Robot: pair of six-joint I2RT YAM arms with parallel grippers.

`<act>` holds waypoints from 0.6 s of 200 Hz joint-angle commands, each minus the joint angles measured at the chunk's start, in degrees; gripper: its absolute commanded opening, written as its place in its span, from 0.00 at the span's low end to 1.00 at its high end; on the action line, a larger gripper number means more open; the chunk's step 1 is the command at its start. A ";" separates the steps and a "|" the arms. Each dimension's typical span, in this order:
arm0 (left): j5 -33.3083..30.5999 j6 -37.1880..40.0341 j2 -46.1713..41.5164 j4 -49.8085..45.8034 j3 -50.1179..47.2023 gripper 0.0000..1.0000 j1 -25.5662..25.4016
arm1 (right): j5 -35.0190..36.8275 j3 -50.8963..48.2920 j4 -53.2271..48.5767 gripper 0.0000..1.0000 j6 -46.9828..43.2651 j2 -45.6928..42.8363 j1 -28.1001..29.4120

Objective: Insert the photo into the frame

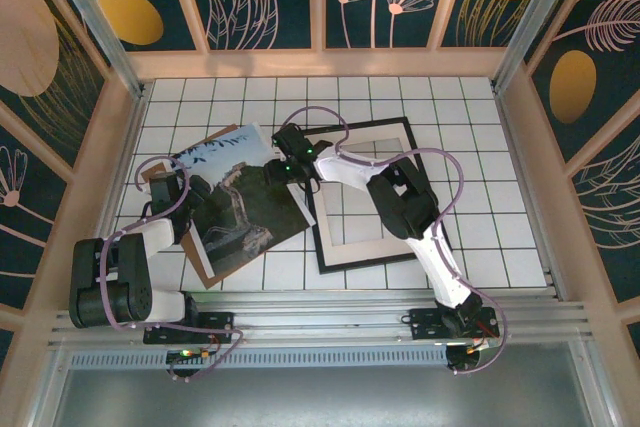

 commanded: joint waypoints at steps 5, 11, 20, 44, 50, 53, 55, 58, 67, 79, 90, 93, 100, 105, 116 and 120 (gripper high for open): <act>3.29 -1.04 0.55 -0.67 -1.59 0.91 0.02 | -8.15 -0.40 1.60 0.58 2.44 -0.94 -1.00; 3.23 -1.08 0.52 -0.59 -1.57 0.91 0.05 | -8.93 -0.48 1.90 0.58 2.78 -1.20 -1.23; 3.38 -1.08 0.61 -0.58 -1.59 0.91 0.07 | -9.91 -0.76 2.37 0.58 3.11 -1.65 -1.60; 3.56 -1.05 0.74 -0.33 -1.59 0.91 0.04 | -12.68 -2.34 4.85 0.56 4.66 -3.12 -2.65; 3.57 -1.01 0.72 -0.32 -1.60 0.91 0.07 | -13.18 -2.80 5.54 0.55 4.97 -3.47 -2.80; 3.62 -1.05 0.76 -0.24 -1.60 0.91 0.00 | -13.43 -2.96 5.75 0.55 5.13 -3.60 -2.90; 3.65 -1.04 0.76 -0.25 -1.60 0.91 0.05 | -13.61 -3.01 5.83 0.55 5.22 -3.68 -2.87; 3.69 -1.03 0.74 -0.26 -1.60 0.91 0.07 | -13.89 -3.15 6.09 0.54 5.26 -3.75 -3.01; 3.67 -1.05 0.83 -0.20 -1.60 0.91 0.07 | -14.45 -3.40 6.47 0.53 5.26 -3.93 -3.13; 3.74 -1.07 0.87 -0.14 -1.57 0.91 0.02 | -14.88 -3.78 6.78 0.50 5.17 -4.12 -3.21; 3.78 -0.98 0.85 -0.13 -1.60 0.91 0.04 | -15.17 -4.10 6.96 0.48 4.92 -4.31 -3.28; 3.80 -0.92 0.94 -0.07 -1.58 0.91 0.04 | -15.19 -4.13 7.08 0.47 4.83 -4.39 -3.30; 3.76 -0.97 0.93 -0.08 -1.60 0.91 0.06 | -15.23 -4.54 7.25 0.45 4.66 -4.56 -3.38; 3.75 -0.99 0.97 -0.03 -1.64 0.91 0.02 | -15.28 -4.68 7.46 0.44 4.56 -4.69 -3.37; 3.83 -0.84 1.02 -0.02 -1.60 0.91 0.07 | -15.28 -5.04 7.61 0.42 4.06 -4.91 -3.35; 3.76 -0.83 1.02 -0.04 -1.60 0.91 0.03 | -15.28 -5.18 7.66 0.41 3.87 -5.00 -3.34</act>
